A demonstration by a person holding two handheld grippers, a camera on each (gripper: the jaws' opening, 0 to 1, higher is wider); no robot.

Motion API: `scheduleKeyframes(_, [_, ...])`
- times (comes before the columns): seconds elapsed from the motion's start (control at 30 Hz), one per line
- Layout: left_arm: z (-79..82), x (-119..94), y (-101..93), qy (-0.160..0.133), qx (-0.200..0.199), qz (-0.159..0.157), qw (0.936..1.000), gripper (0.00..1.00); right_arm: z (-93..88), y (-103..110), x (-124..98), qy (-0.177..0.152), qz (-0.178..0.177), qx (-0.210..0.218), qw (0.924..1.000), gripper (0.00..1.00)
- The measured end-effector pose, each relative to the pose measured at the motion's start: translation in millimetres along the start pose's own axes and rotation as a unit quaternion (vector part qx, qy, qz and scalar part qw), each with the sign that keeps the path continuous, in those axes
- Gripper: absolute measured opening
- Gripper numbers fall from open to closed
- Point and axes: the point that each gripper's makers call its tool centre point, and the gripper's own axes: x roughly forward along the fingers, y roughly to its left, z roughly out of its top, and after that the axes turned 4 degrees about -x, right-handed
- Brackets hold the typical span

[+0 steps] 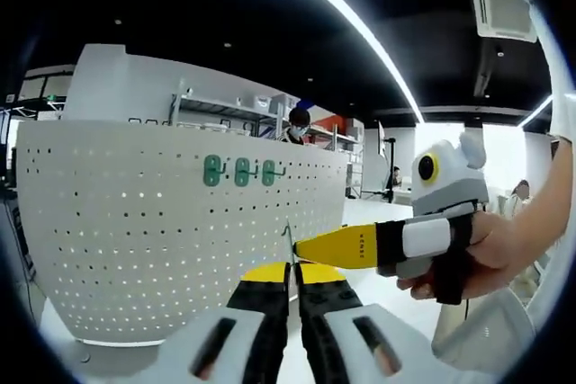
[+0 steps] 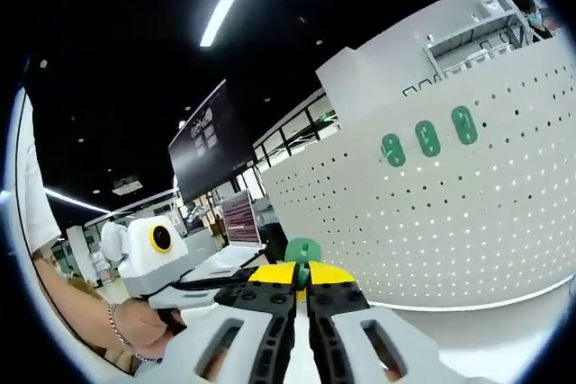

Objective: Insert the hook assembly into the mounting plate slot until the hook locks in place.

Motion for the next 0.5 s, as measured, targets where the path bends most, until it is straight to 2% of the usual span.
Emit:
scheduleKeyframes(0.13, [-0.7, -1.8, -2.1, -0.005, -0.001, 0.002, 1.0000, 0.02, -1.4, 2.5, -2.8, 0.006, -0.004, -0.006, 1.0000, 0.00])
scheduleKeyframes(0.5, [0.4, -7.6, -6.5, -0.008, 0.002, -0.003, 1.0000, 0.03, -1.8, 7.6, -8.5, 0.001, -0.012, 0.011, 0.9999, 0.00])
